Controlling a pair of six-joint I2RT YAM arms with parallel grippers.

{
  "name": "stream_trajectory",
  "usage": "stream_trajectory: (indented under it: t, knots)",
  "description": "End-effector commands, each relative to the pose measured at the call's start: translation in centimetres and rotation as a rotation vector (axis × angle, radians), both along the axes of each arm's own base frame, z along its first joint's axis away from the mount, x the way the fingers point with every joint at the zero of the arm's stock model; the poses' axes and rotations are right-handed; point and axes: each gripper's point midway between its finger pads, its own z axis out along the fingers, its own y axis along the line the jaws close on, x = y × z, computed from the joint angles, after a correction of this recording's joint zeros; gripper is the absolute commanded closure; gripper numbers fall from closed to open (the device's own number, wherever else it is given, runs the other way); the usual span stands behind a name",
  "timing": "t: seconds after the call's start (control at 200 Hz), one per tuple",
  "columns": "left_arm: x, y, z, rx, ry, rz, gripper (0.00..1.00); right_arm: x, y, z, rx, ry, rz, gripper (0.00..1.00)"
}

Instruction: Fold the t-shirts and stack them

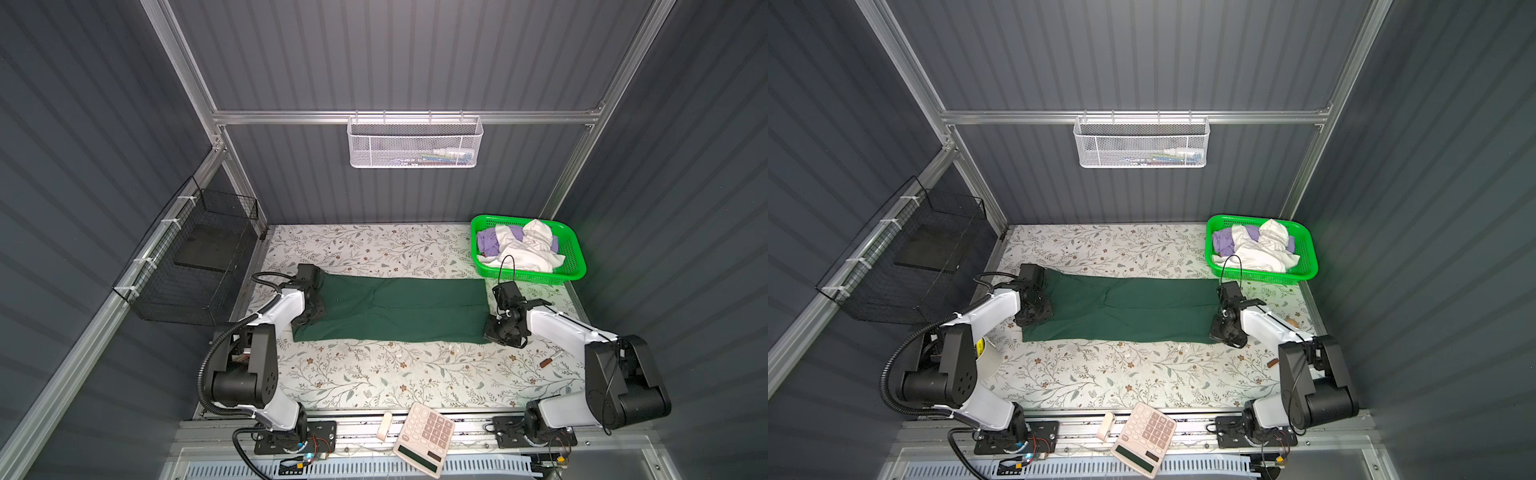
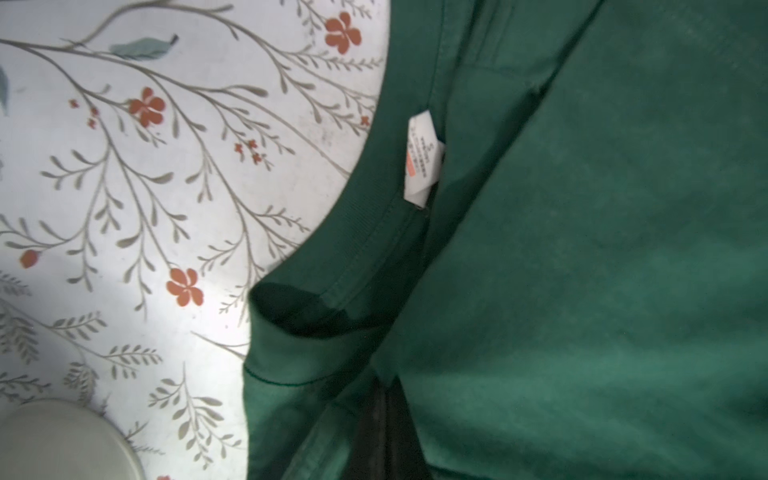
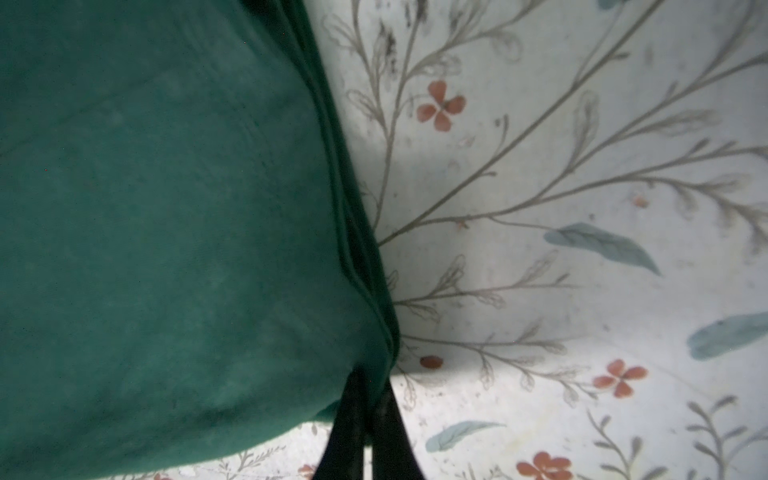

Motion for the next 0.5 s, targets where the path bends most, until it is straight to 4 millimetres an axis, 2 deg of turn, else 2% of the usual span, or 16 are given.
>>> stream_trajectory:
  t: [0.0, 0.35, 0.455, 0.49]
  knots:
    - [-0.4, 1.6, 1.1, 0.067, -0.016, 0.054, 1.00, 0.1, -0.2, 0.4, -0.010, 0.002, 0.002, 1.00]
    - [3.4, 3.8, 2.7, 0.217, -0.050, 0.097, 1.00, -0.4, -0.8, 0.2, -0.040, 0.028, -0.004, 1.00]
    - [4.0, 3.8, 1.7, 0.223, -0.012, 0.078, 1.00, -0.4, -0.7, 0.2, -0.036, 0.029, -0.005, 1.00]
    - [3.8, 3.6, 1.4, 0.219, 0.004, 0.077, 0.96, -0.4, -0.7, 0.2, -0.033, 0.030, -0.004, 1.00]
